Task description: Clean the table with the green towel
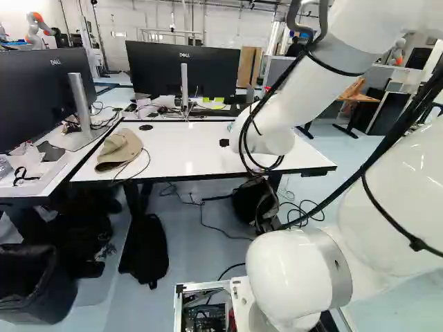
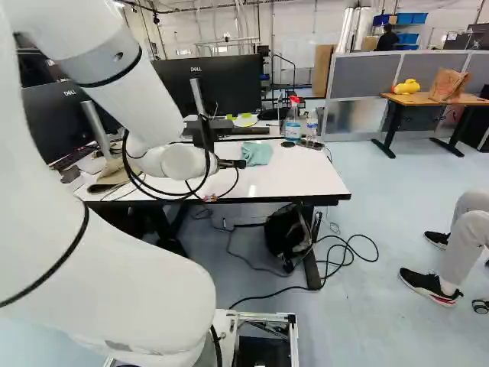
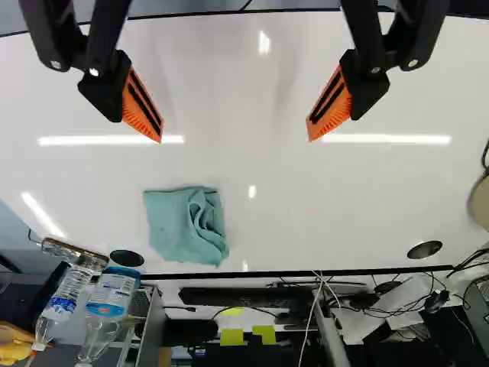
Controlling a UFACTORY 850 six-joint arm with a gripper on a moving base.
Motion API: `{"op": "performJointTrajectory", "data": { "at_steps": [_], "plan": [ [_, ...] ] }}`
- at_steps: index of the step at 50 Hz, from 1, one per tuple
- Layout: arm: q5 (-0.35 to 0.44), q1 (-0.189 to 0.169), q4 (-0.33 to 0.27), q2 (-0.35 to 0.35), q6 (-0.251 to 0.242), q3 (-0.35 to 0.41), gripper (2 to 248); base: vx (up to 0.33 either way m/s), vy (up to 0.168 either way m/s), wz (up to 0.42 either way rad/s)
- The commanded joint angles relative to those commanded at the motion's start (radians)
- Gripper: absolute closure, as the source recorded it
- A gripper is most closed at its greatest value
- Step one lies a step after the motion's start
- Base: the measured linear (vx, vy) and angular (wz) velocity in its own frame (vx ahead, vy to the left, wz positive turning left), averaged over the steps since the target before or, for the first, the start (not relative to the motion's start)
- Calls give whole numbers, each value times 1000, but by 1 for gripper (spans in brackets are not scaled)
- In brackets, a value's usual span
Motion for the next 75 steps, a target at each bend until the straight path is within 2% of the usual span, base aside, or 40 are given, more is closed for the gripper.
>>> {"op": "performJointTrajectory", "data": {
  "at_steps": [22,38,59,75],
  "plan": [
    [171,-3,0,33,0,114,3,0,0,0],
    [260,-5,0,50,0,173,3,0,0,0],
    [333,-6,0,64,0,222,3,0,0,0],
    [356,-6,0,68,0,237,3,0,0,0]
  ]
}}
